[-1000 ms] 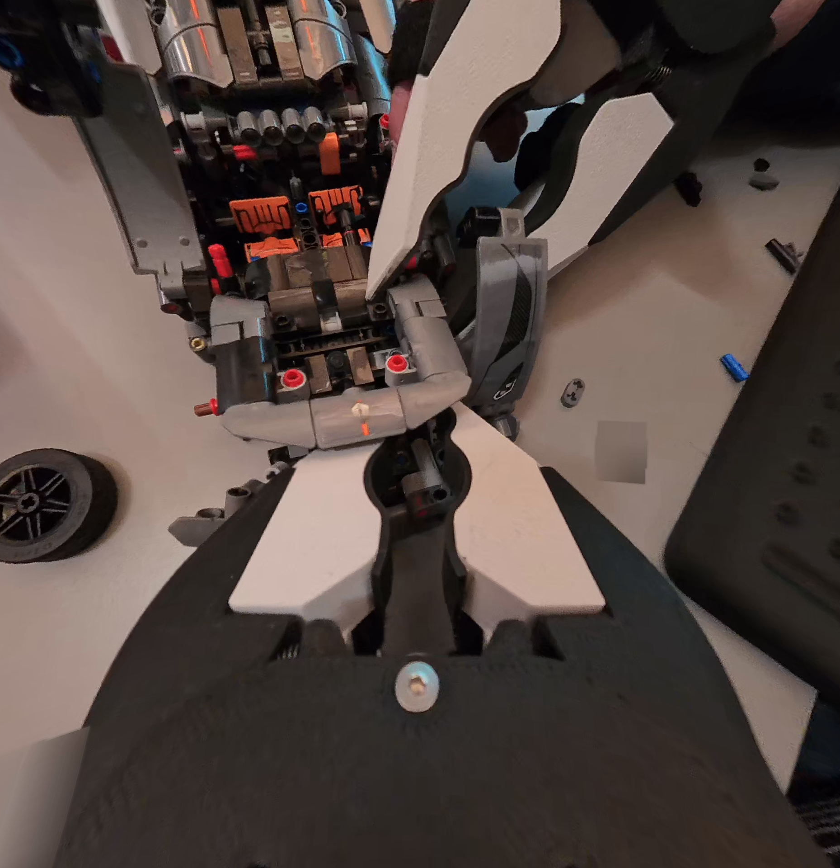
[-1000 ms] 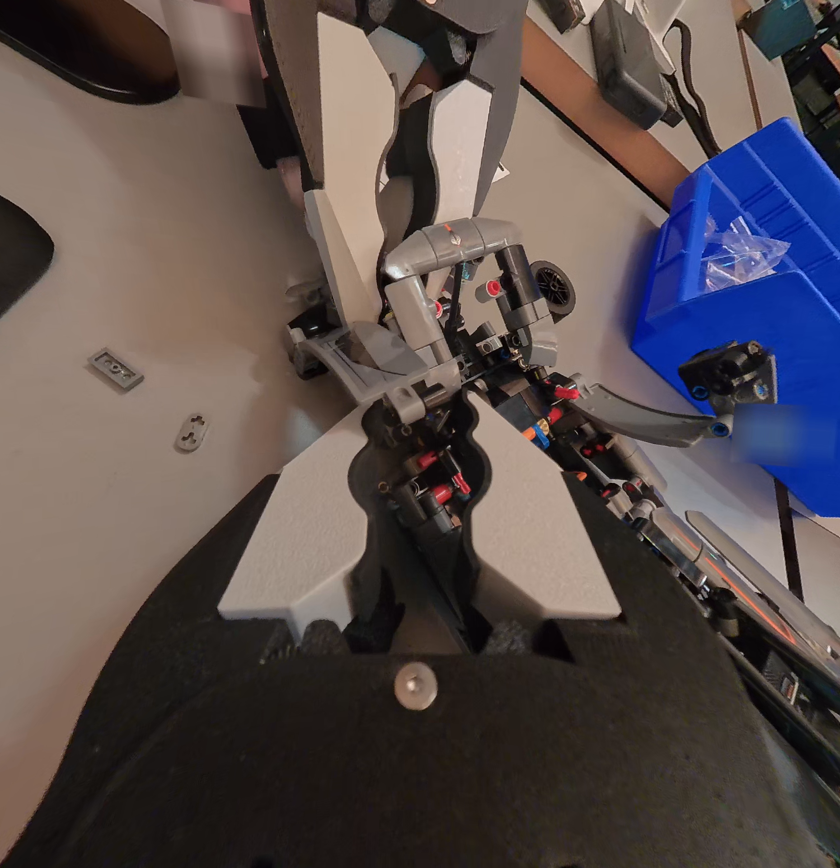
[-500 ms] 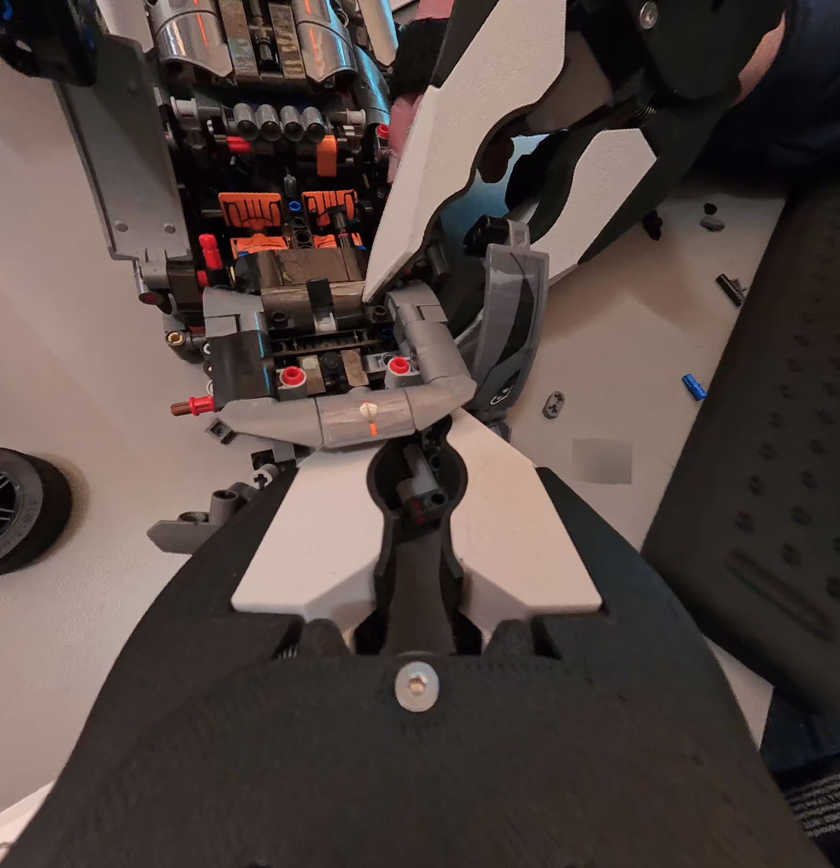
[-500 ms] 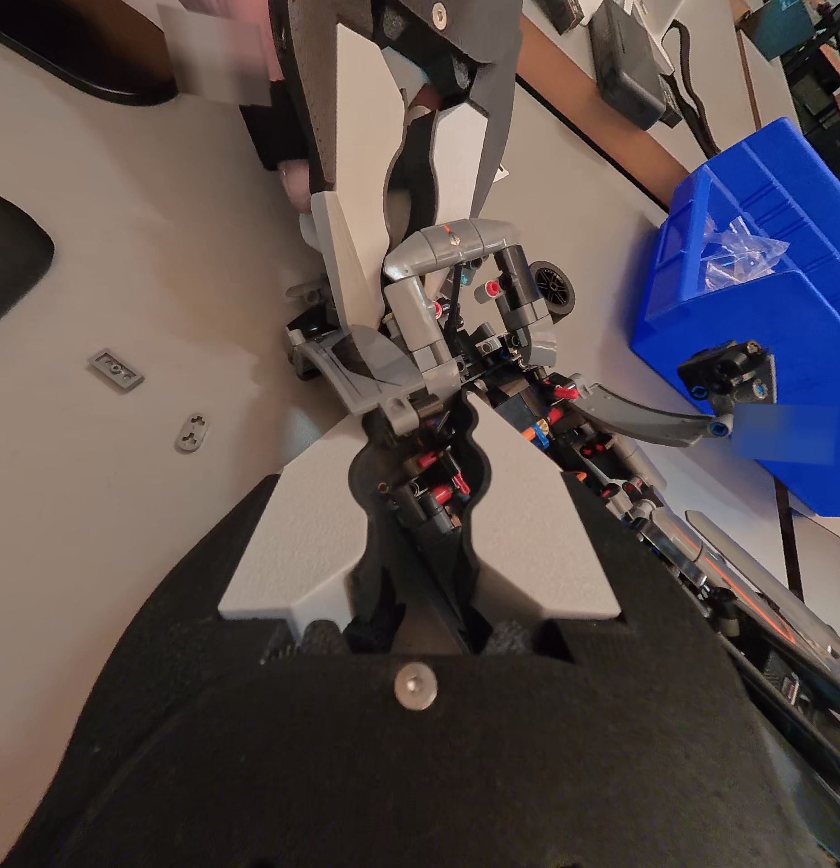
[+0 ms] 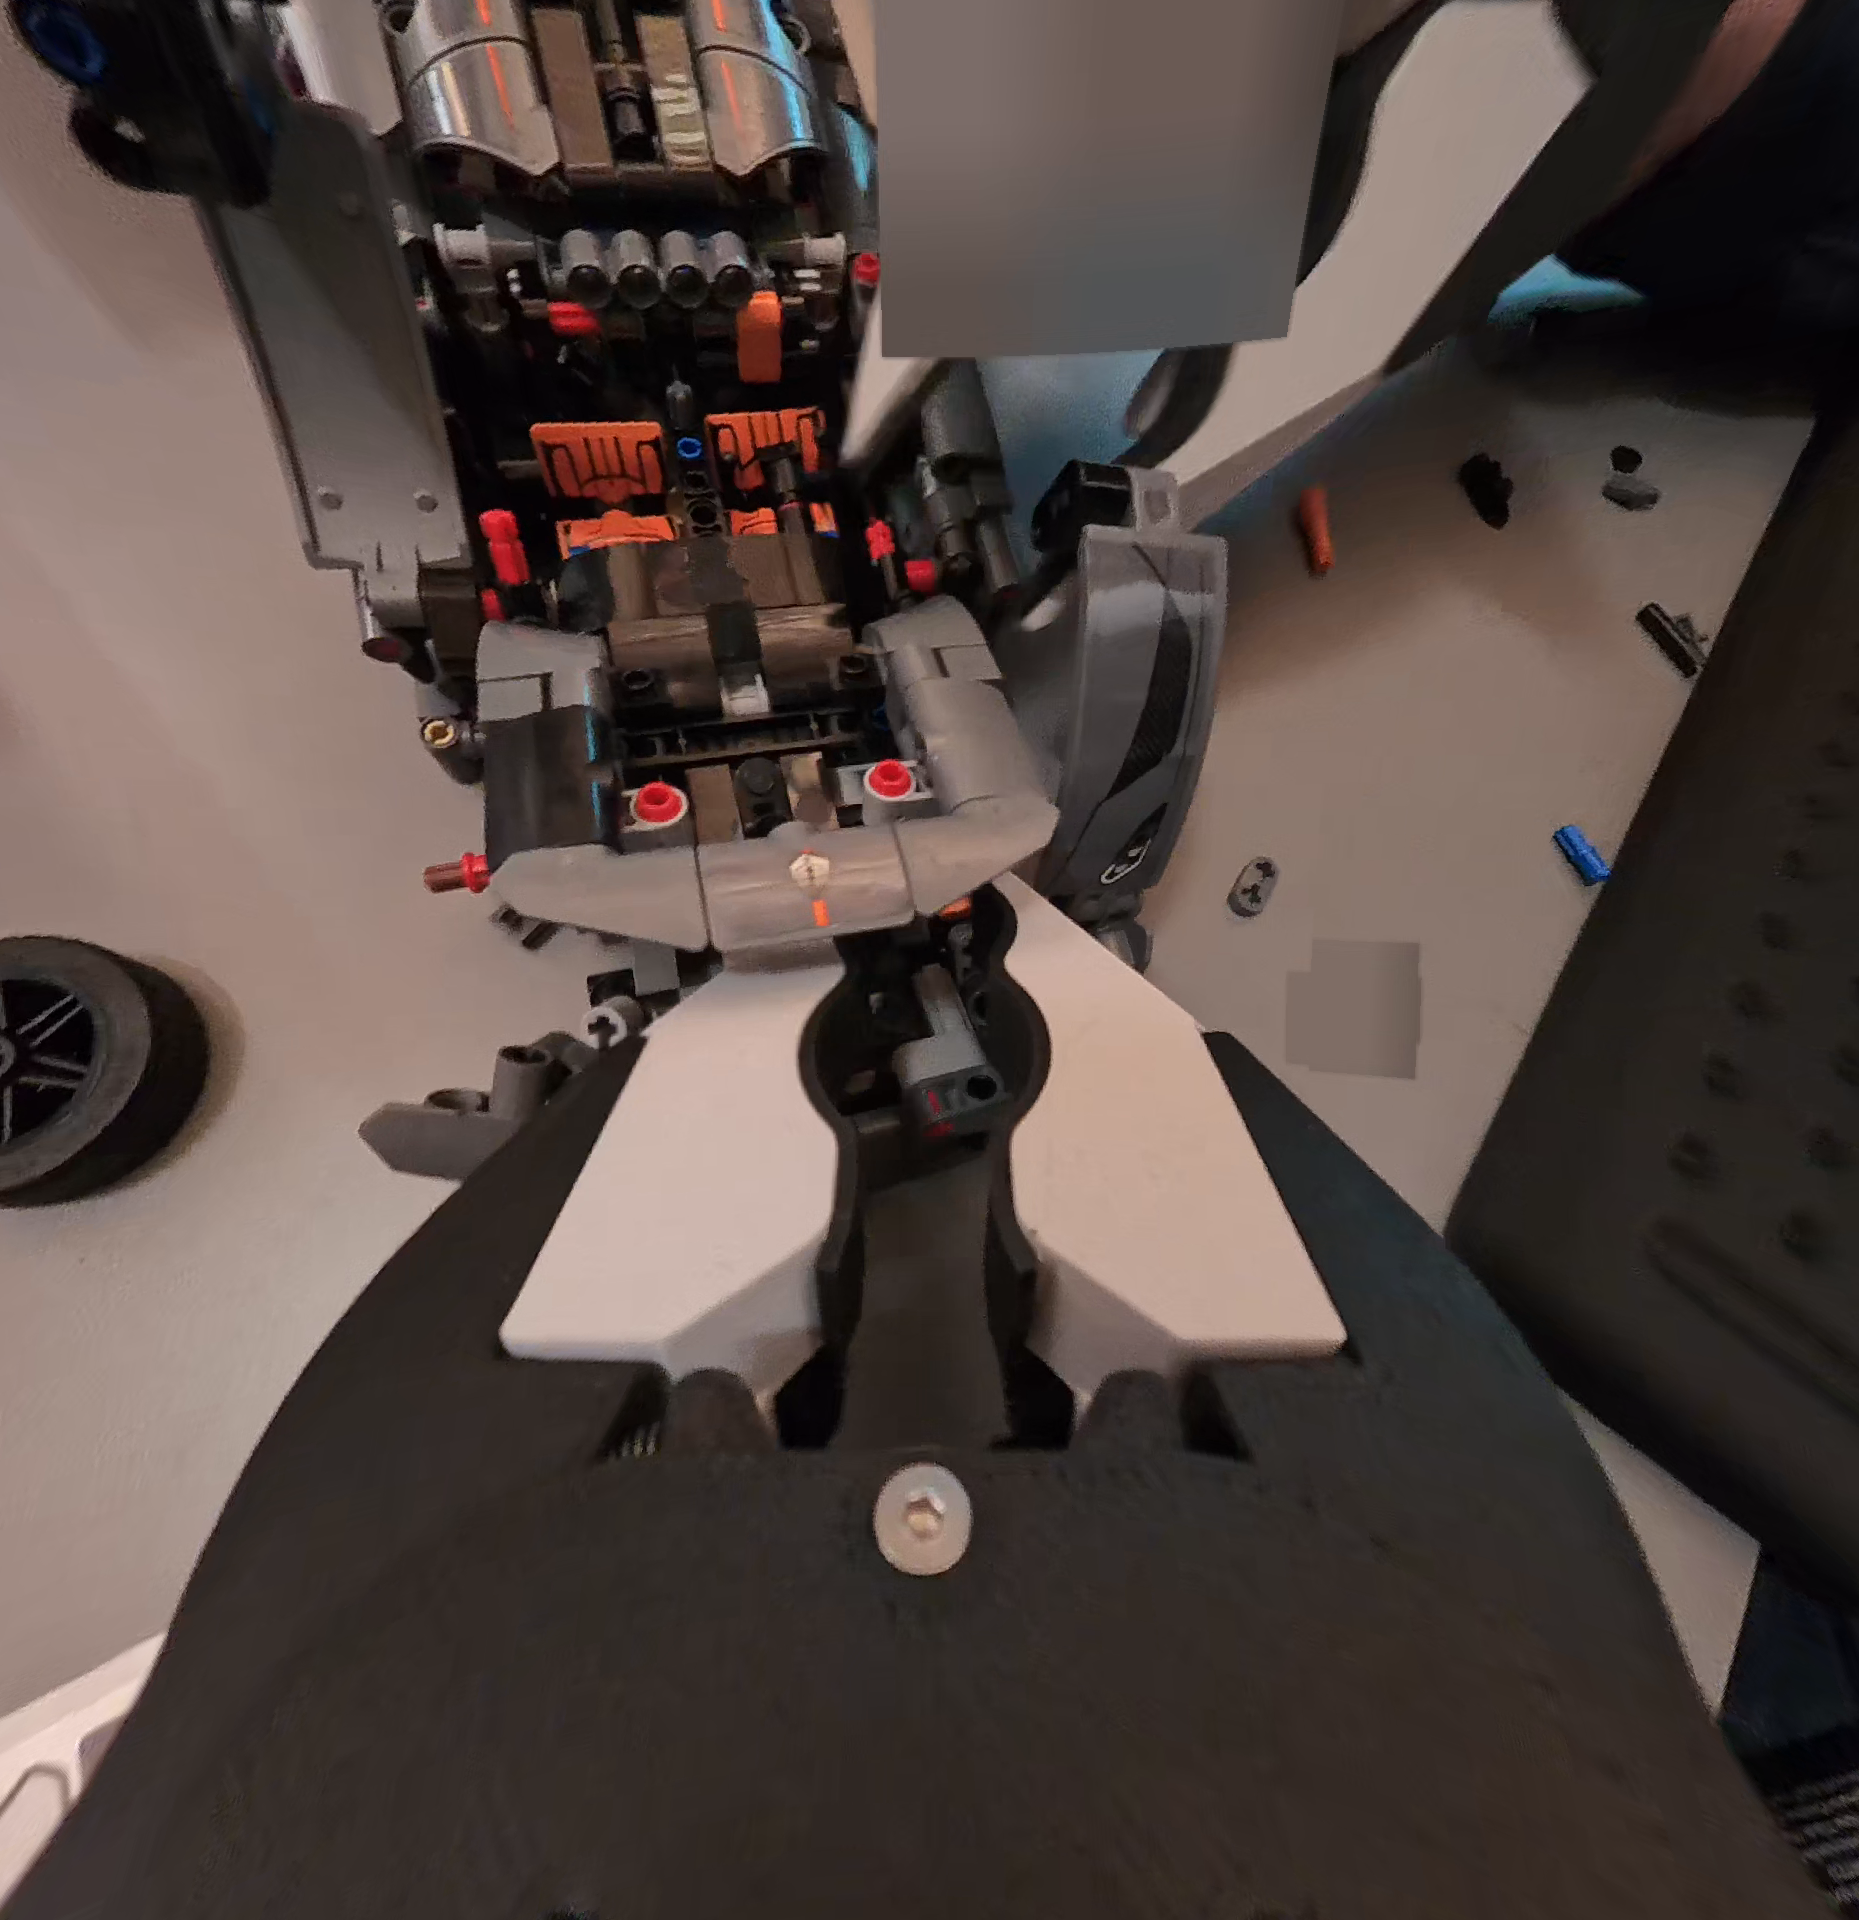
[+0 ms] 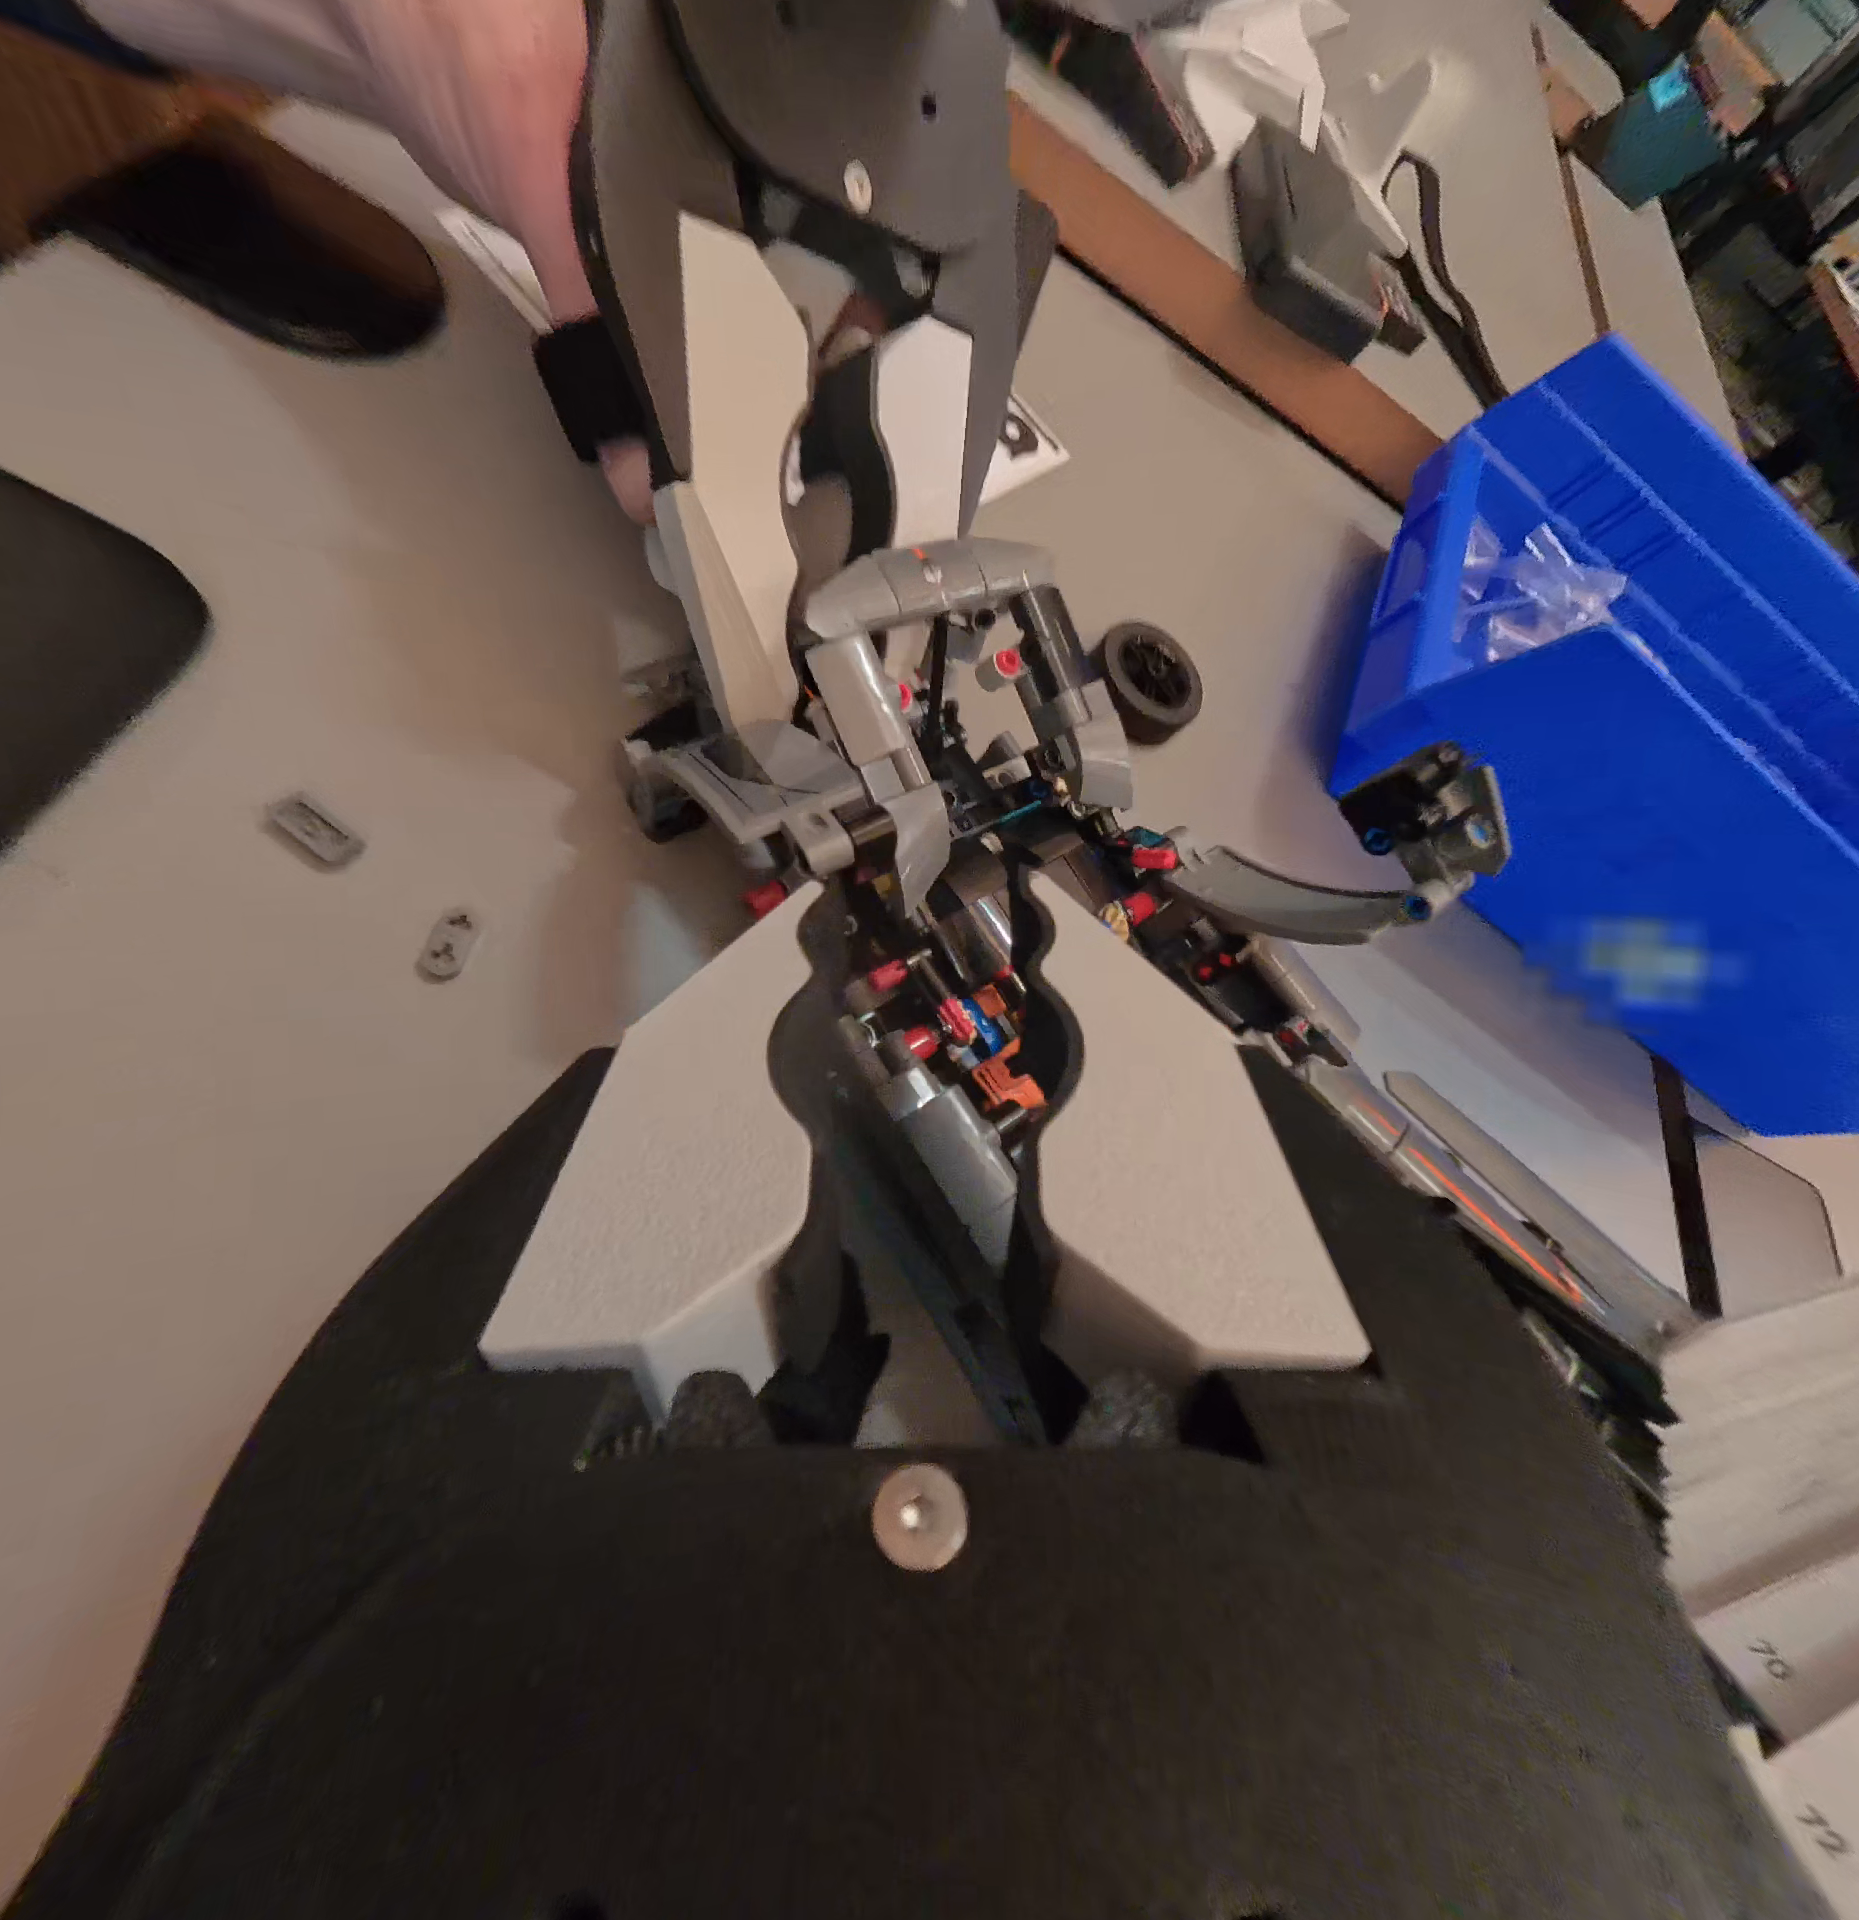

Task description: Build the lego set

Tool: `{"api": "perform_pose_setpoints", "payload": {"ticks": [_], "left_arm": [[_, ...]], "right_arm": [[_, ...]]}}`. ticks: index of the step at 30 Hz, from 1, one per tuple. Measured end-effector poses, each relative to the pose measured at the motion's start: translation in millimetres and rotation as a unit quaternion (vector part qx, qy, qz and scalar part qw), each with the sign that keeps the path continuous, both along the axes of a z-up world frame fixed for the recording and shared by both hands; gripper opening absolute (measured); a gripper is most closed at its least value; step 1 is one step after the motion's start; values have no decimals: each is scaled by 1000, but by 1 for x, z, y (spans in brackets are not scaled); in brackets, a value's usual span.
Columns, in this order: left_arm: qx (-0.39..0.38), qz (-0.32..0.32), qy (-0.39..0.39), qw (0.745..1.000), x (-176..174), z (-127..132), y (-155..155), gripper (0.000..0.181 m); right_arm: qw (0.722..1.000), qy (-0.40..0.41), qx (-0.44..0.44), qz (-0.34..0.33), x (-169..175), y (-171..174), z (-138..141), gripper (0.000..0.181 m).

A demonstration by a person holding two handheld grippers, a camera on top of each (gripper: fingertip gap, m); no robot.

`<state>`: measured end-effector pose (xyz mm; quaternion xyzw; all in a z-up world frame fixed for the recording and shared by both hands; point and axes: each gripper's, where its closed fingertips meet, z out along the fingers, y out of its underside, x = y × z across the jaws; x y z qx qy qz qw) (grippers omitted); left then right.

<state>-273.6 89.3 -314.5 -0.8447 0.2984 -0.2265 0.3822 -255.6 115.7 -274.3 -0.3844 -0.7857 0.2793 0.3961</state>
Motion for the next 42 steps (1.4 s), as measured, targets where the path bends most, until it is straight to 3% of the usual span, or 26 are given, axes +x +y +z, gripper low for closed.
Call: {"api": "perform_pose_setpoints", "payload": {"ticks": [5, 12, 17, 24, 31, 36, 42], "left_arm": [[11, 38, 18, 999, -17, 1, -6, 27], [13, 71, 77, 994, -33, 2, -15, 48], [-12, 52, 47, 997, -34, 4, -21, 44], [-15, 6, 87, 996, -28, 0, -27, 39], [11, 69, 71, 995, -52, 24, -32, 49], [77, 99, 77, 989, -32, 56, -41, 72], [92, 117, 175, 973, -11, 50, -36, 80]], "right_arm": [[1000, -5, -26, 9, -2, -16, 11, 27], [1000, -22, -15, 3, -11, -29, -9, 25], [999, -30, 17, -6, -15, -29, -22, 26], [999, -33, 10, -7, -14, -26, -23, 25], [1000, -25, -14, -4, -14, -27, -18, 27], [998, -7, -62, -2, -15, -32, -3, 23], [995, 13, -96, 4, -19, -48, 11, 20]]}}
